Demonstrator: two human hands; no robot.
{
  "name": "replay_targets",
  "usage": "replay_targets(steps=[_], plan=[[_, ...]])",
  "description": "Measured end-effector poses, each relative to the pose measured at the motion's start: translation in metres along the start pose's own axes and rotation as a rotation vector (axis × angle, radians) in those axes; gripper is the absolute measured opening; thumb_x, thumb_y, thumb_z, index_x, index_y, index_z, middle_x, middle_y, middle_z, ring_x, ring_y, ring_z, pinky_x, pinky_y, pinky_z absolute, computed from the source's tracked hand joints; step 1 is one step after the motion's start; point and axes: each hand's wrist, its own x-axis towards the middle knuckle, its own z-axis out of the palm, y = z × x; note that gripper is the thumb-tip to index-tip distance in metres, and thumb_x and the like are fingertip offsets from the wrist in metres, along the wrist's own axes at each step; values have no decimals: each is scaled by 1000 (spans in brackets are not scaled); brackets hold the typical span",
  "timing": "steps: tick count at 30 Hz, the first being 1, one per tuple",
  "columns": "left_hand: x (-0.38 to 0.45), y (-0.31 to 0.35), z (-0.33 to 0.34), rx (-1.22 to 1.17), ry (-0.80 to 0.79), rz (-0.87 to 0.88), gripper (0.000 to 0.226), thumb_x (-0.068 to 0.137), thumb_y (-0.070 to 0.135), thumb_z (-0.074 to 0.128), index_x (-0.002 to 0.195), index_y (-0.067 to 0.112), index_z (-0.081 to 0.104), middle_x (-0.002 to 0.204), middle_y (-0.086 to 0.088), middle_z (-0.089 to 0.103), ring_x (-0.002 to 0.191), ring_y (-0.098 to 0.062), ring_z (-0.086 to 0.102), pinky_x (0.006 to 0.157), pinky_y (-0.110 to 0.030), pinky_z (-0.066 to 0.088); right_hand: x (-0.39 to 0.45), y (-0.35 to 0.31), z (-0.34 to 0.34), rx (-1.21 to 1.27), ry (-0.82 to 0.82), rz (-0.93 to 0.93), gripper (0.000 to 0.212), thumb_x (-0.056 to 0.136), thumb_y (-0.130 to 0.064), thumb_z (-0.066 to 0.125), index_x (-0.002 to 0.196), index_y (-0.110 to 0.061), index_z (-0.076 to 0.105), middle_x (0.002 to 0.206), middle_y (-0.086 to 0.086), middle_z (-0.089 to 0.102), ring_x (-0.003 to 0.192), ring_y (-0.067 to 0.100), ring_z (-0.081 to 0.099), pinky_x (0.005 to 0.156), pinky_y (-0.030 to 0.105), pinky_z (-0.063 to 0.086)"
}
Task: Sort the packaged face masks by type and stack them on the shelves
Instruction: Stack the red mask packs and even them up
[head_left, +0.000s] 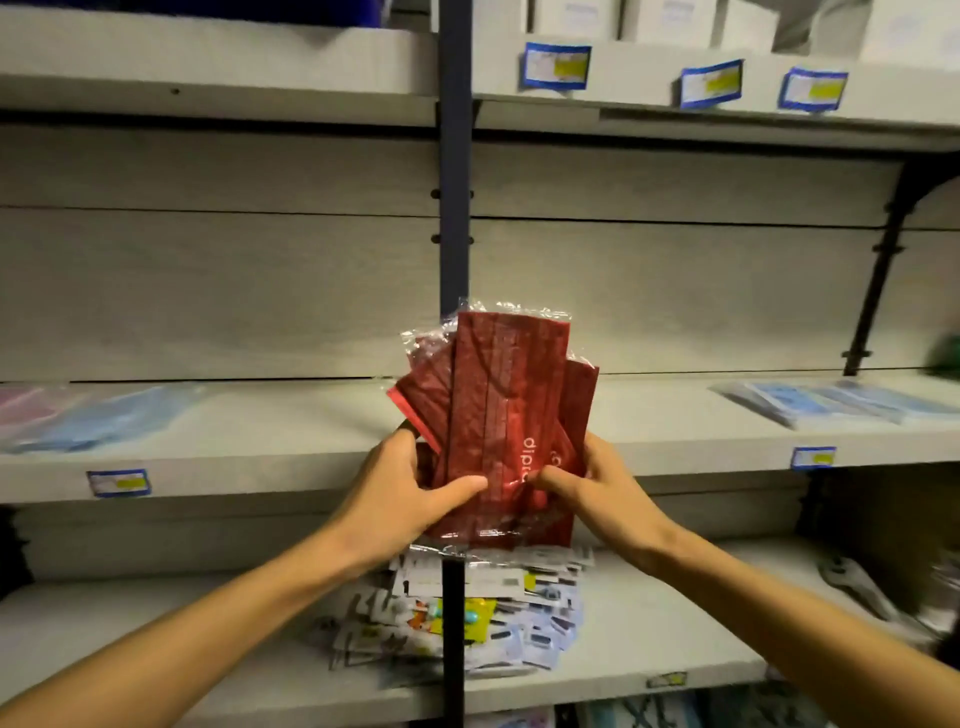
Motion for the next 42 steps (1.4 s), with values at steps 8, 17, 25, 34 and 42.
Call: replay_targets(steps=[8,17,25,34,42], plan=[[55,33,103,-84,-165,-278,45,82,10,83,118,15,57,94,-6,79,83,-21,78,69,-30,63,-25,6,-93,-20,142,143,30,93,-5,65,121,-13,59,108,16,74,95,30,74,77,45,63],[141,20,174,-98,-176,-327,26,86,29,78,107,18,67,87,1,80,73,-10,76,64,-25,59,27,41,-178,-42,215,152,43,83,-3,78,113,-21,53,92,0,77,83,13,76,64,21,59],[254,-32,217,-407,195,-472,25,86,22,72,109,13,67,86,-10,78,70,-25,73,59,-29,57,148,77,-231,-134,88,189,43,85,3,74,117,-17,53,105,7,72,83,12,75,66,20,58],[322,-81,201,-530,146,-568,11,88,13,69,99,10,67,85,-8,73,74,-21,67,68,-30,58,241,124,-271,-353,45,253,37,81,-15,84,110,-12,63,87,4,73,67,12,71,57,29,58],[324,-100,198,-550,160,-595,33,80,16,73,112,7,73,108,-16,77,102,-33,73,92,-45,59,274,149,-262,-71,128,213,29,82,-8,81,104,-5,62,84,9,71,65,15,66,55,25,53]])
